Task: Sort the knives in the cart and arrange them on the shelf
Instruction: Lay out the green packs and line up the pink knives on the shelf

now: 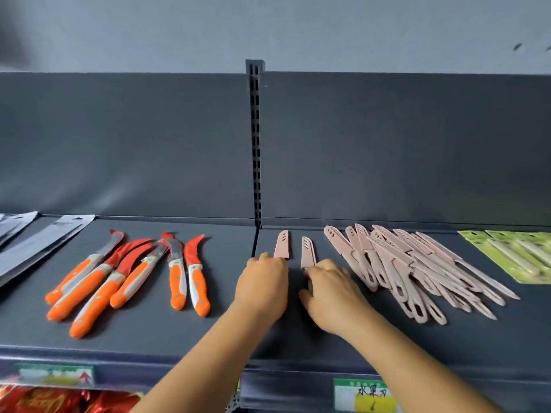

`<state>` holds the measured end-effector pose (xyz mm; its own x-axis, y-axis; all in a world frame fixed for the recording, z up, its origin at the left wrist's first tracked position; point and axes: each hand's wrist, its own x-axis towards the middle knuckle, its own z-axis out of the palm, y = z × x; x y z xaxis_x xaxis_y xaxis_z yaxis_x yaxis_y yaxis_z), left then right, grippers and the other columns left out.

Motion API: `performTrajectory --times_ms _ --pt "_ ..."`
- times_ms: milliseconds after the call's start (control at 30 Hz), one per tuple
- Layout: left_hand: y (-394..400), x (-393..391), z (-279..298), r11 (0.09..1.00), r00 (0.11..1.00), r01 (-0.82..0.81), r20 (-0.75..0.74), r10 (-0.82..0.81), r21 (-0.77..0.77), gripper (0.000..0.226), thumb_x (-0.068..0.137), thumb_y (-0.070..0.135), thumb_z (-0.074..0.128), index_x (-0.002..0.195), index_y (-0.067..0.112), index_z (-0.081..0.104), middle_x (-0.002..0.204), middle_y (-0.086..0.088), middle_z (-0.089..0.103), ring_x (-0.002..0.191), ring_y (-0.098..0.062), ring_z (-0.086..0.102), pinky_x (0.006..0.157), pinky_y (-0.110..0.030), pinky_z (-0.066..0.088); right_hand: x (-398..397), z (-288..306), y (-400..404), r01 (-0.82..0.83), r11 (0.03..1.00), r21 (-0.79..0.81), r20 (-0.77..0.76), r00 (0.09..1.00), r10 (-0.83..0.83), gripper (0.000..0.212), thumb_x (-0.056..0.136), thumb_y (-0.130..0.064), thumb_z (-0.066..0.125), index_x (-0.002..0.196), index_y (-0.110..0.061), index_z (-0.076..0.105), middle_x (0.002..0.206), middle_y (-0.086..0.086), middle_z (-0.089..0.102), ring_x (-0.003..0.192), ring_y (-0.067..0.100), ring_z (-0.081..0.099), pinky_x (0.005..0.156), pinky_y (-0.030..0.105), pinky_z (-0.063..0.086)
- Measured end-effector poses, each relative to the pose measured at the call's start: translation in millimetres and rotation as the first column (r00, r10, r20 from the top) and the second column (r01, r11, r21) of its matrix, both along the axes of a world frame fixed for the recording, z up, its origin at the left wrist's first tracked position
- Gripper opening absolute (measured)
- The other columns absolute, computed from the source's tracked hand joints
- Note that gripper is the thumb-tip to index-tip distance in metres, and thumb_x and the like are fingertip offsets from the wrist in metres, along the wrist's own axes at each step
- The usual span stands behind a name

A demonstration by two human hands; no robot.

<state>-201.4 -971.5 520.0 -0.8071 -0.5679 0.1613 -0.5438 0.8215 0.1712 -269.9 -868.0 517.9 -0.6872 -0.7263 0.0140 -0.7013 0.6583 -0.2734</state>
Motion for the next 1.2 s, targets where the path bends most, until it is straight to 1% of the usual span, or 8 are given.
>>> performTrajectory --times_ms 133,267,400,567,700,833,1100,1200 --pt "1 -1 0 0.997 0.993 0.006 -0.117 0.002 0.071 0.030 0.090 0.001 0.043 0.115 0.011 0.057 0.107 -0.009 0.052 0.091 -0.031 0.057 0.070 -0.031 0.040 -6 2 0 0.094 0.996 -0.006 -0.061 0.994 -0.094 0.027 0.096 -0.024 0.046 0.120 -0.015 0.056 0.125 0.007 0.048 0.116 0.028 0.048 0.088 0.033 0.042" --pt "-2 -3 -1 0.991 0.991 0.002 -0.132 0.016 0.136 0.018 0.090 0.001 0.041 0.095 0.006 0.057 0.090 -0.004 0.039 0.071 -0.025 0.042 0.065 -0.029 0.036 -13 2 -2 0.152 0.988 0.015 -0.105 0.983 -0.150 0.025 0.097 -0.023 0.045 0.115 -0.012 0.058 0.122 0.008 0.052 0.112 0.029 0.052 0.080 0.032 0.040" --pt "-15 -4 -10 0.988 0.993 0.101 -0.076 -0.092 0.120 0.018 0.095 0.013 0.038 0.090 0.010 0.054 0.100 -0.003 0.047 0.099 -0.027 0.045 0.077 -0.034 0.045 -20 1 -10 0.188 0.982 -0.023 -0.079 0.979 -0.189 0.026 0.097 -0.017 0.041 0.113 -0.011 0.060 0.117 0.008 0.056 0.104 0.027 0.057 0.071 0.029 0.036" --pt "-31 1 -13 0.928 0.940 0.329 0.032 -0.340 0.177 0.034 0.101 0.025 0.033 0.131 0.014 0.047 0.144 0.003 0.037 0.129 -0.022 0.033 0.106 -0.035 0.034 -22 0 -18 0.177 0.982 -0.062 -0.059 0.982 -0.181 0.014 0.097 -0.017 0.041 0.089 -0.014 0.052 0.110 0.009 0.057 0.085 0.025 0.050 0.066 0.028 0.033" --pt "-22 -6 -15 0.932 0.939 0.338 0.026 -0.344 0.127 0.032 0.100 0.033 0.035 0.122 0.016 0.051 0.138 0.005 0.040 0.122 -0.022 0.037 0.102 -0.034 0.034 -24 -5 -27 0.153 0.985 -0.073 -0.020 0.988 -0.155 0.019 0.096 -0.022 0.041 0.092 -0.014 0.058 0.111 0.010 0.054 0.100 0.030 0.056 0.076 0.032 0.042" --pt "-18 -10 -19 0.924 0.929 0.369 -0.007 -0.370 0.095 0.041 0.102 0.033 0.029 0.140 0.022 0.039 0.145 0.006 0.033 0.127 -0.020 0.031 0.107 -0.033 0.027 -29 -7 -29 0.137 0.985 -0.102 0.021 0.991 -0.135 0.030 0.098 -0.027 0.039 0.104 -0.011 0.064 0.114 0.009 0.053 0.101 0.029 0.056 0.085 0.035 0.047" --pt "-21 -14 -25 0.888 0.894 0.438 -0.172 -0.414 0.138 0.044 0.100 0.025 0.032 0.143 0.022 0.033 0.145 0.009 0.032 0.137 -0.015 0.027 0.110 -0.030 0.027 -29 -2 -26 0.118 0.988 -0.103 0.042 0.993 -0.115 0.035 0.100 -0.029 0.032 0.115 -0.016 0.060 0.121 0.006 0.048 0.107 0.026 0.055 0.088 0.030 0.044" --pt "-17 -20 -21 0.882 0.889 0.455 -0.110 -0.444 0.122 0.053 0.101 0.034 0.032 0.150 0.018 0.020 0.156 0.004 0.020 0.144 -0.016 0.015 0.115 -0.033 0.020 -36 5 -13 0.160 0.985 -0.062 -0.071 0.984 -0.164 0.033 0.099 -0.028 0.035 0.123 -0.018 0.055 0.133 0.002 0.044 0.125 0.024 0.040 0.101 0.033 0.037"
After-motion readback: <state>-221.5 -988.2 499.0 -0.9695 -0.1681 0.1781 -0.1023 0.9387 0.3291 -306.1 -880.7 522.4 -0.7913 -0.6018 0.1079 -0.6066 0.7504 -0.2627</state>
